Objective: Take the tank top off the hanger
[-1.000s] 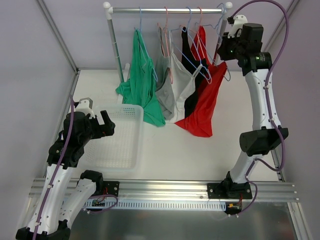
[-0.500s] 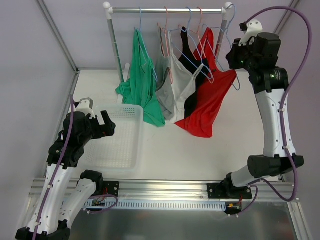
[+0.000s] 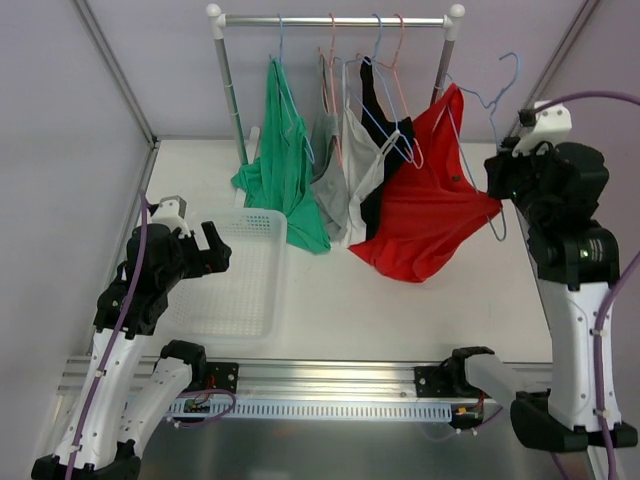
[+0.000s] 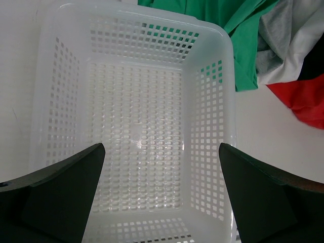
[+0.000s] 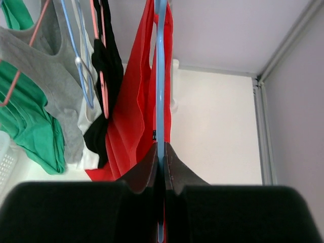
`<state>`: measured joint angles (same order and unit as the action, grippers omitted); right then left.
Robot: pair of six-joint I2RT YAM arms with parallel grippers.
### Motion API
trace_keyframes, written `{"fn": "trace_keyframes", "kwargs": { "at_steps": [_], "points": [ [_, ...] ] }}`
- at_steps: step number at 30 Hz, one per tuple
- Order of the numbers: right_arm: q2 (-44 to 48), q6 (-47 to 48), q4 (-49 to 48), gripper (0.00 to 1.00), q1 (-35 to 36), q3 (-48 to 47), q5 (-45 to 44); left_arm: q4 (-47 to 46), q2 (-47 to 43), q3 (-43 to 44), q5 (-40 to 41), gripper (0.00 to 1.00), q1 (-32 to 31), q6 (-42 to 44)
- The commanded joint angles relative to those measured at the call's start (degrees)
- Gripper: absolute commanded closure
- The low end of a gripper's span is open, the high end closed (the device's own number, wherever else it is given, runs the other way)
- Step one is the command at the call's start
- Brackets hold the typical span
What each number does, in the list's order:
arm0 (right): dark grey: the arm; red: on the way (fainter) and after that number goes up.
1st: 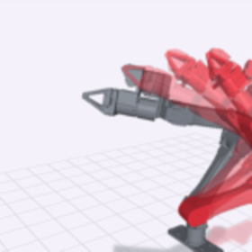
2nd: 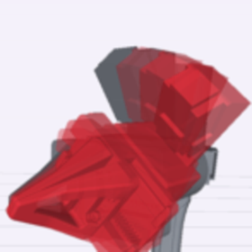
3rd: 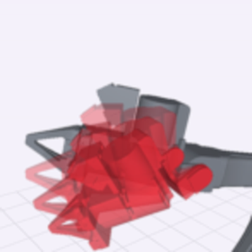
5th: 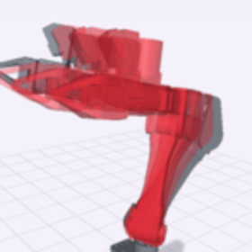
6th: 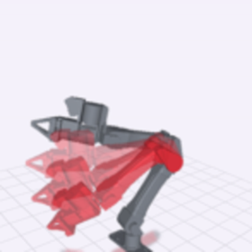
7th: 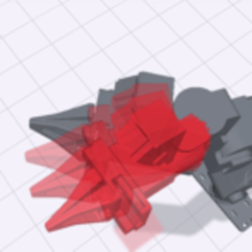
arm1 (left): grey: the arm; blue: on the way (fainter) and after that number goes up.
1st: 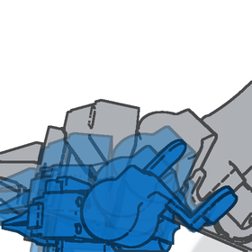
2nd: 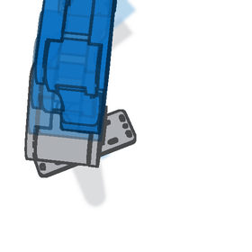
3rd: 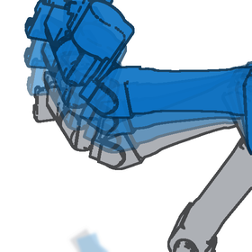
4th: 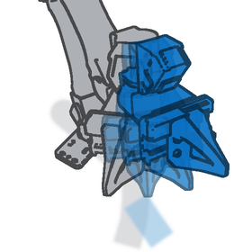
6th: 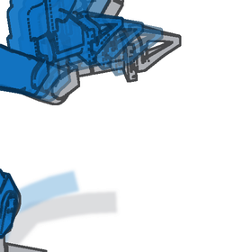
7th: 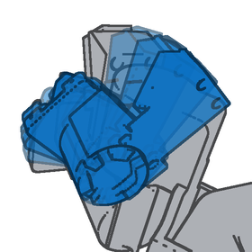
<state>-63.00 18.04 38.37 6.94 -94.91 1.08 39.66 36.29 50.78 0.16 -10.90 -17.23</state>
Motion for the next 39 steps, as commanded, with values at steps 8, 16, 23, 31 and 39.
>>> {"fn": "trace_keyframes", "kwargs": {
  "at_steps": [8,16,23,31,39],
  "points": [
    [25.7,-0.8,5.7,1.0,-0.3,4.7,-12.9,-1.9,0.8,1.2,-2.8,0.01,-0.3,0.6],
    [30.2,-0.9,17.5,1.0,0.6,-14.3,-15.9,-2.1,4.5,10.1,-20.5,0.01,-0.3,-0.4],
    [26.5,-2.7,23.8,1.0,7.5,-27.2,-3.6,-6.3,13.9,26.9,-38.5,0.01,-2.5,-3.9],
    [31.2,-3.9,14.6,1.0,8.4,-7.4,14.9,-19.5,28.1,39.1,-32.3,0.01,-21.3,-5.3],
    [34.0,-8.8,4.4,1.0,8.4,5.0,15.4,-35.4,37.7,40.5,-11.8,0.01,-43.6,5.1]
  ]
}}
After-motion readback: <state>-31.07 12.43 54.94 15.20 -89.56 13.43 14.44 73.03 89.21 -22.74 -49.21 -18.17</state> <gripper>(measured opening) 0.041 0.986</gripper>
